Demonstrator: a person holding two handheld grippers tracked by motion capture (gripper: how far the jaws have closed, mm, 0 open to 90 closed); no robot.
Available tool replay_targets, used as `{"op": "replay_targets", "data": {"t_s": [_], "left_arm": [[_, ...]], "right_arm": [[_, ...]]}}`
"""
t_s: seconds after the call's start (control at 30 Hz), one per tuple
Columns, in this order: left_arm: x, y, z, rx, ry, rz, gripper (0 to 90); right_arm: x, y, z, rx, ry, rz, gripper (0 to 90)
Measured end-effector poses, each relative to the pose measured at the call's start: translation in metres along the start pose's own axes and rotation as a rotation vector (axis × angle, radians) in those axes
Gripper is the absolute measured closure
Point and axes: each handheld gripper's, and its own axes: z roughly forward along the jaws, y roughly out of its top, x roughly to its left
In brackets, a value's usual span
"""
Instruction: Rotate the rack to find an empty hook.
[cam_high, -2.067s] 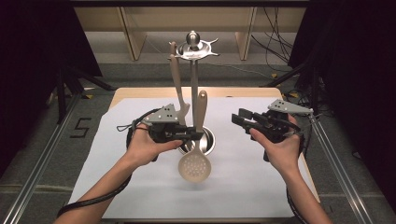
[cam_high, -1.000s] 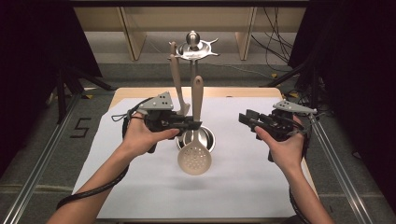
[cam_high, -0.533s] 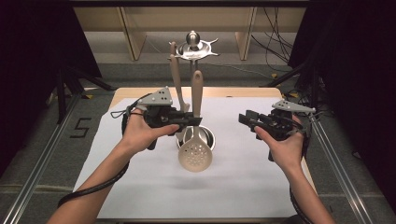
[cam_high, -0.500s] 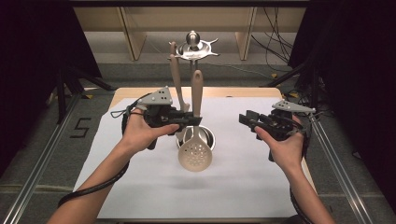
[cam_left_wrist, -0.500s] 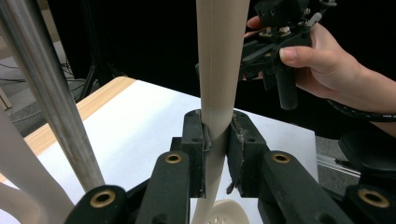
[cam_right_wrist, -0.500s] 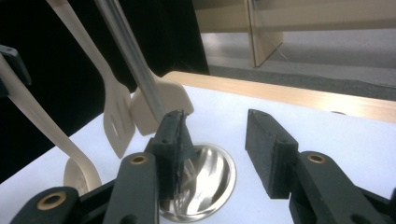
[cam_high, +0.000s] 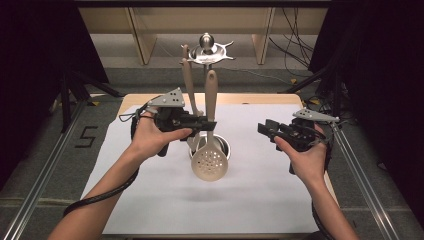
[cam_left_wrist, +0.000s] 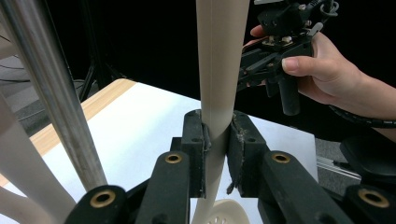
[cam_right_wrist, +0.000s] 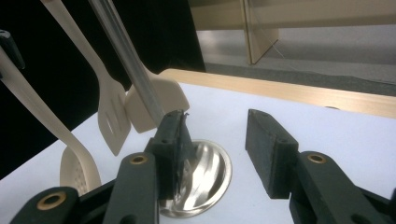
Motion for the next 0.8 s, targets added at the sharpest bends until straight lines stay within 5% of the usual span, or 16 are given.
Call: {"op": "replay_targets", "data": {"t_s": [0.47, 0.53, 0.8], "left_arm": [[-0.0016, 0.0049, -0.0065, -0.007, 0.011, 0.007, 77.1], [0.0, 0.005, -0.0073, -0.002, 0.02, 0.007, 77.1], [0.0035, 0.0051, -0.0075, -0.003, 0.022, -0.002, 77.1]], "right_arm": [[-0.0002, -0.0009, 0.0023, 0.005, 0.01, -0.003, 58.1], [-0.001, -0.0002, 0.0013, 0.015, -0.011, -0.031, 58.1], [-0.0001, -0.0016, 0.0029, 0.009, 0.002, -0.003, 58.1]]}}
